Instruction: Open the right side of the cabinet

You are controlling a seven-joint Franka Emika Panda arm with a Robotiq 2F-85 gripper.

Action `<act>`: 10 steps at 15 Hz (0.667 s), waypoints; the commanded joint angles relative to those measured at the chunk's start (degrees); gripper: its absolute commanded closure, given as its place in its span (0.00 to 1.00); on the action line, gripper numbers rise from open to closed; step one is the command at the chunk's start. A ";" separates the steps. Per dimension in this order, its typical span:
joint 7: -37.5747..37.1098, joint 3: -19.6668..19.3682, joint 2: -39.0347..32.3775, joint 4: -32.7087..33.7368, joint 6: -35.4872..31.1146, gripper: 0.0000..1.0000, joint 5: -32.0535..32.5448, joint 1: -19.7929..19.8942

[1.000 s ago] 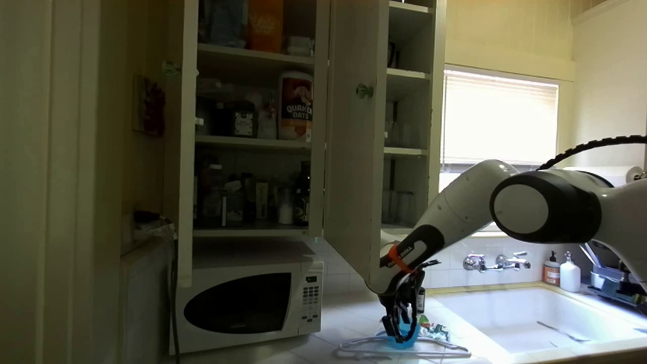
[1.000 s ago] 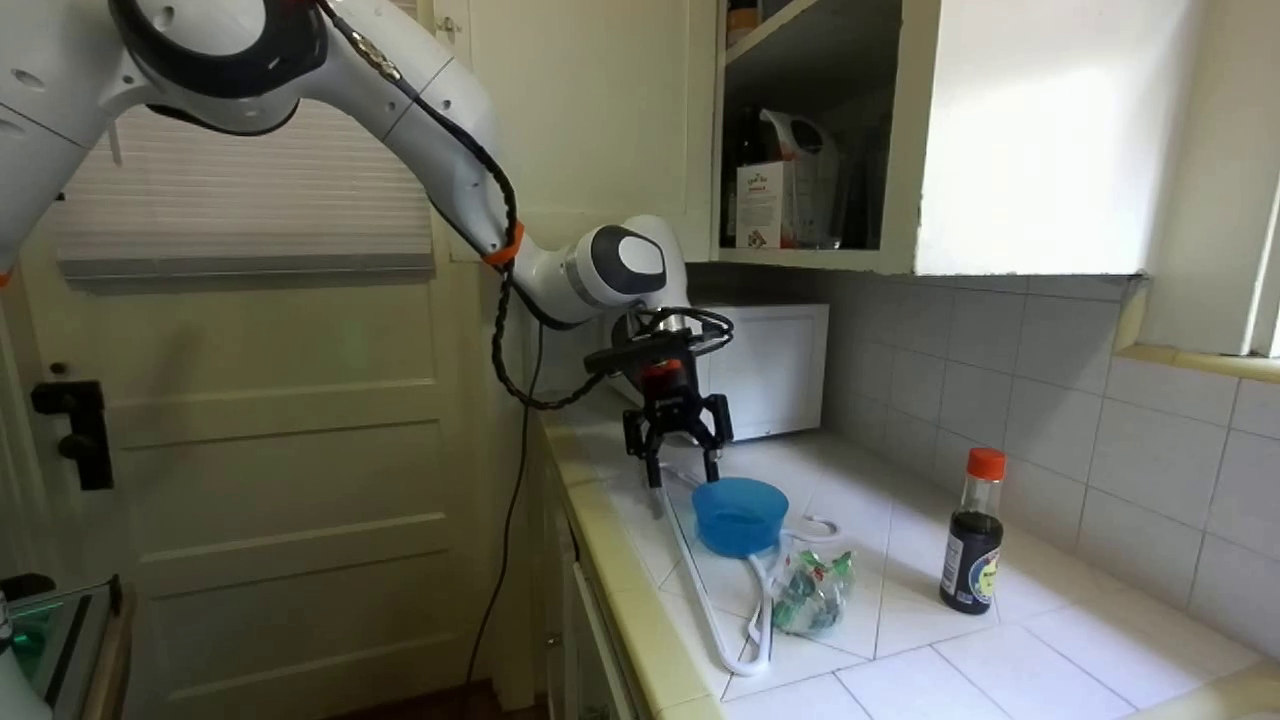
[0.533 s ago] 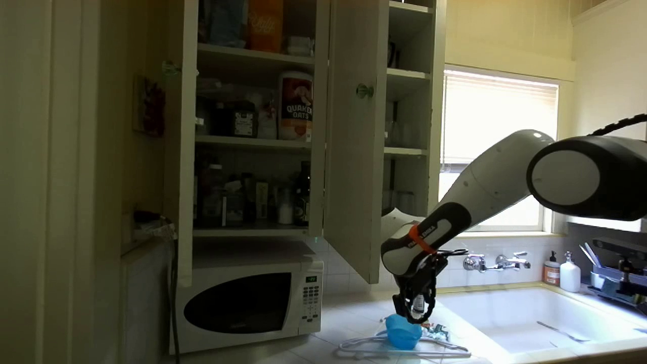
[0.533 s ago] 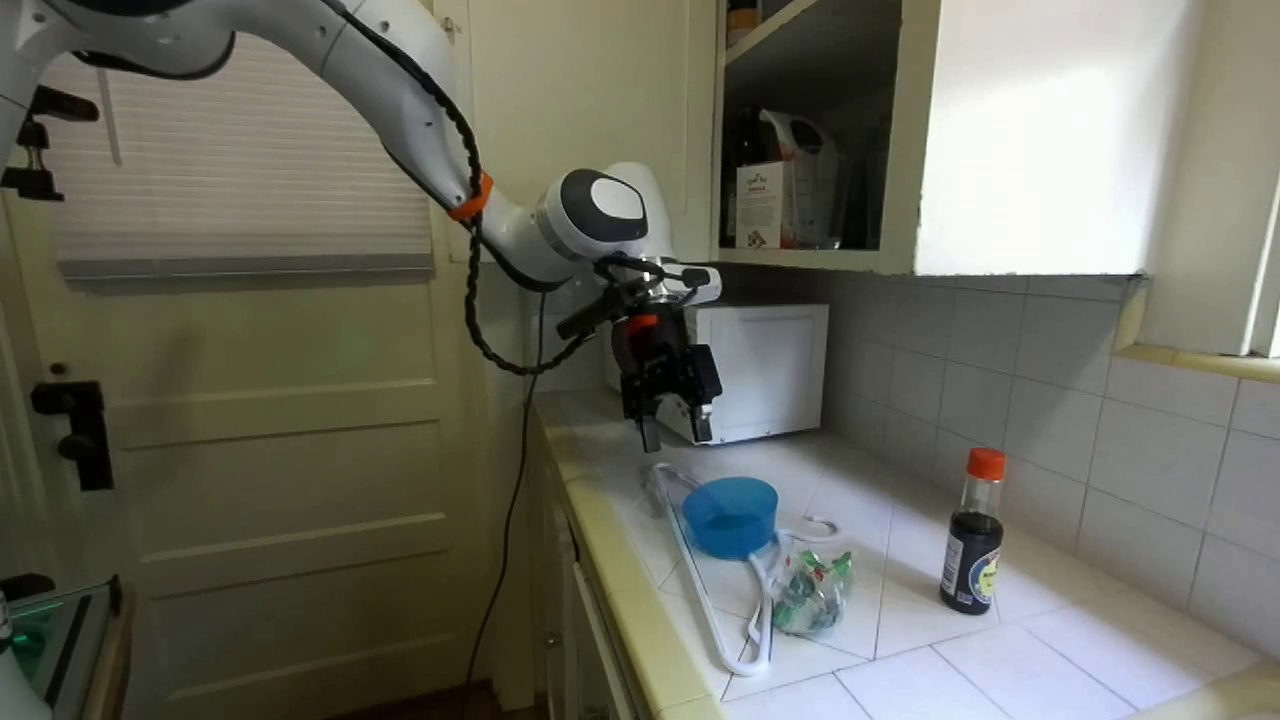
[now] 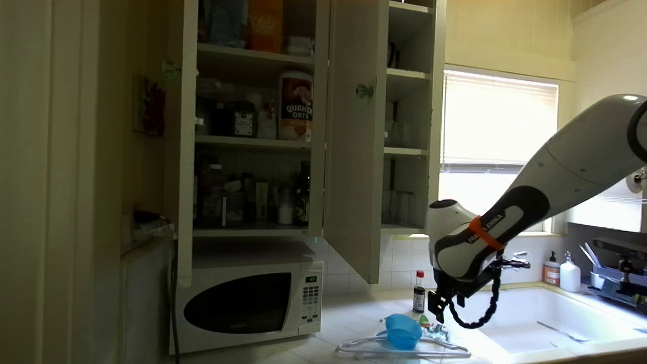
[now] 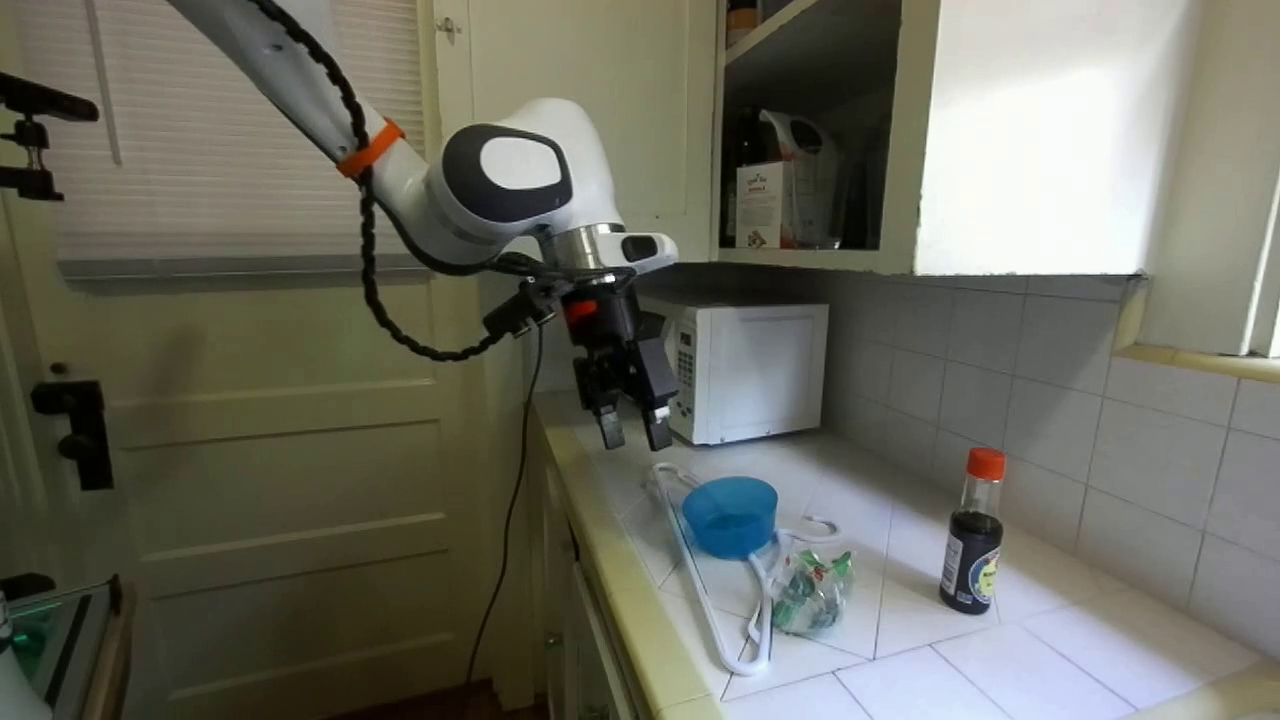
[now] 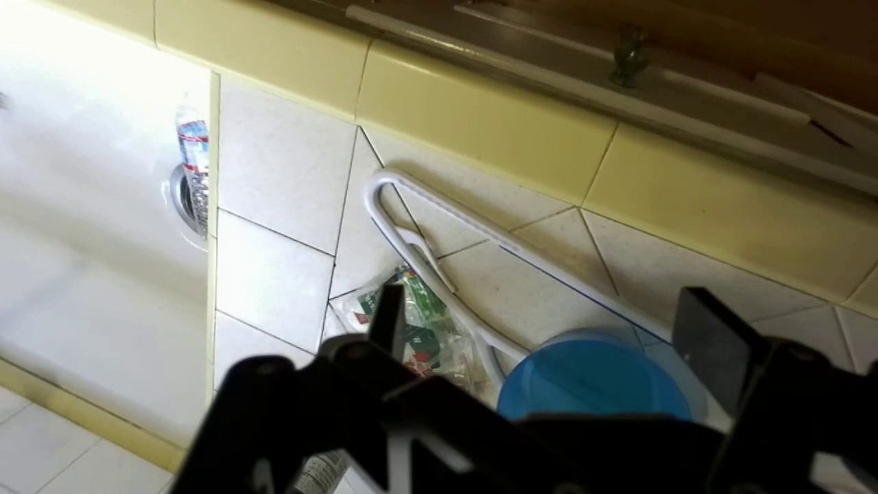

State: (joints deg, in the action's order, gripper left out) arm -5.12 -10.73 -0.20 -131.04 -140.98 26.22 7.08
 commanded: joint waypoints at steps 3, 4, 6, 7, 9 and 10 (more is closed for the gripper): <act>-0.12 1.17 16.53 -21.00 -10.11 0.00 0.87 2.33; 0.37 2.10 19.48 -24.32 -10.36 0.00 1.54 2.49; 2.10 4.82 25.55 -29.58 -8.43 0.00 3.51 2.43; 3.56 6.43 28.87 -32.51 -7.71 0.00 4.19 1.98; 5.89 5.85 28.82 -28.06 -1.29 0.00 4.15 -4.32; 4.56 8.18 25.81 -29.19 -6.58 0.00 2.28 1.55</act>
State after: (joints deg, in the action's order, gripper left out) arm -1.38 -4.05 25.63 -160.23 -147.35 29.71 7.18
